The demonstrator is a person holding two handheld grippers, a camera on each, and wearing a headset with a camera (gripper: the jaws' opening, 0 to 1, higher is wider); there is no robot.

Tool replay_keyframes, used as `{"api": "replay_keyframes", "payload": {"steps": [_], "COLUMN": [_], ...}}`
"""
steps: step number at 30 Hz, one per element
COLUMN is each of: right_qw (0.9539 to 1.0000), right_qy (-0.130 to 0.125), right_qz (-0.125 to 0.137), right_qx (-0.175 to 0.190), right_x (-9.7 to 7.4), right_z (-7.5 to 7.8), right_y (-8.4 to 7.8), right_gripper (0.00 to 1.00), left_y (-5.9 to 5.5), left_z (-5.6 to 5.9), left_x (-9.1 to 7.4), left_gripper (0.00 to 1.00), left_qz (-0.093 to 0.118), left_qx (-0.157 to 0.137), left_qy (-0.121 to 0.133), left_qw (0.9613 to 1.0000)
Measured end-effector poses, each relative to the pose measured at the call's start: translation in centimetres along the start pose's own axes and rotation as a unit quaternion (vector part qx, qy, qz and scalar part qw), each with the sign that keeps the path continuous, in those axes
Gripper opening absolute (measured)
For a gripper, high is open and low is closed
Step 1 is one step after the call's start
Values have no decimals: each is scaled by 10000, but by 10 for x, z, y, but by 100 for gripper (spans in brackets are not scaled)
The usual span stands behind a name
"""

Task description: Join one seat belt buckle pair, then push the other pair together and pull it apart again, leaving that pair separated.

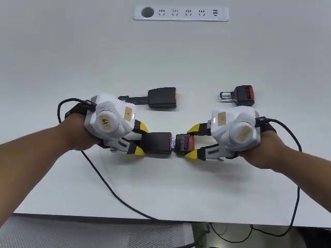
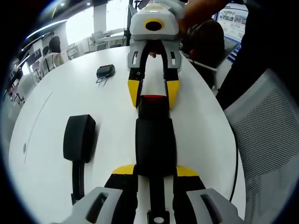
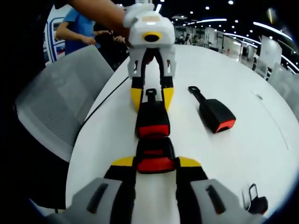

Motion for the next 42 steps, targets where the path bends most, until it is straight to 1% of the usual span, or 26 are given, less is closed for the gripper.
{"api": "replay_keyframes", "payload": {"steps": [4, 9, 11, 14, 16, 20, 26, 28, 29, 30, 31, 32, 33, 34, 35, 36, 37, 38, 39, 40, 41, 42], "right_qw": [10000, 10000, 10000, 10000, 9999, 9999, 9996, 9996, 9997, 9998, 9998, 9998, 9996, 9995, 9992, 9990, 9986, 9980, 9973, 9955, 9951, 9944], "right_qy": [-7, -33, -19, -21, -19, -40, -70, -96, -143, -150, -167, -205, -273, -307, -384, -430, -486, -507, -524, -570, -588, -585], "right_qz": [10, 8, 21, -32, -62, -135, -242, -239, -174, -133, -31, -11, 14, 20, 45, 62, 136, 241, 282, 328, 360, 535], "right_qx": [17, 36, 90, 71, 85, 19, -87, -84, -137, -74, 143, 67, 30, 41, 78, 97, 138, 277, 440, 689, 703, 705], "right_x": [0, 0, 0, 1, 1, 2, 2, 2, 1, 1, 2, 2, 1, 0, -1, -2, -2, -4, -6, -7, -10, -12], "right_z": [0, -1, -2, -3, -2, -4, -5, -5, -6, -7, -8, -6, -5, -5, -4, -3, -2, -2, -2, -1, 0, 0], "right_y": [0, 0, 0, 2, 2, 4, 6, 7, 8, 9, 11, 12, 13, 14, 15, 15, 17, 19, 20, 21, 23, 26], "right_gripper": [32, 32, 33, 33, 33, 33, 34, 35, 37, 45, 53, 61, 68, 72, 76, 84, 90, 94, 96, 98, 100, 100], "left_y": [1, 3, 5, 9, 6, 6, 5, 5, 5, 5, 5, 6, 7, 10, 12, 15, 16, 17, 18, 19, 19, 21], "left_z": [1, 2, 2, 3, 2, 2, 2, 2, 4, 5, 7, 9, 12, 12, 11, 11, 11, 10, 10, 10, 10, 9], "left_x": [0, 1, 1, 3, 2, 3, 4, 5, 5, 5, 6, 5, 6, 5, 3, 0, -2, -5, -6, -9, -10, -13], "left_gripper": [28, 29, 29, 29, 30, 30, 31, 31, 31, 32, 33, 39, 44, 48, 51, 55, 59, 65, 70, 74, 79, 83], "left_qz": [34, -2, -50, -208, -233, -318, -364, -368, -330, -312, -341, -329, -253, -11, 161, 363, 451, 508, 556, 607, 617, 693], "left_qx": [-33, 16, 68, 103, 117, 101, 73, 56, 104, 199, 237, 127, -187, -352, -376, -479, -579, -720, -715, -698, -714, -767], "left_qy": [15, 17, 12, 8, 21, 30, 49, 90, 133, 187, 269, 258, 217, 291, 394, 538, 612, 723, 774, 842, 857, 927], "left_qw": [10000, 10000, 10000, 9997, 9997, 9994, 9993, 9993, 9993, 9991, 9988, 9990, 9993, 9990, 9984, 9967, 9954, 9935, 9929, 9921, 9918, 9903]}}
Point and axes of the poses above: the centre of the closed fingertips' face, and the gripper's own axes: x roughly forward along the fingers, z roughly to its right, y roughly out of its top, the point moved 10 cm from there along -x, roughly backward along the fingers, and after that the axes turned 4 degrees about z, right-handed, at the moved point
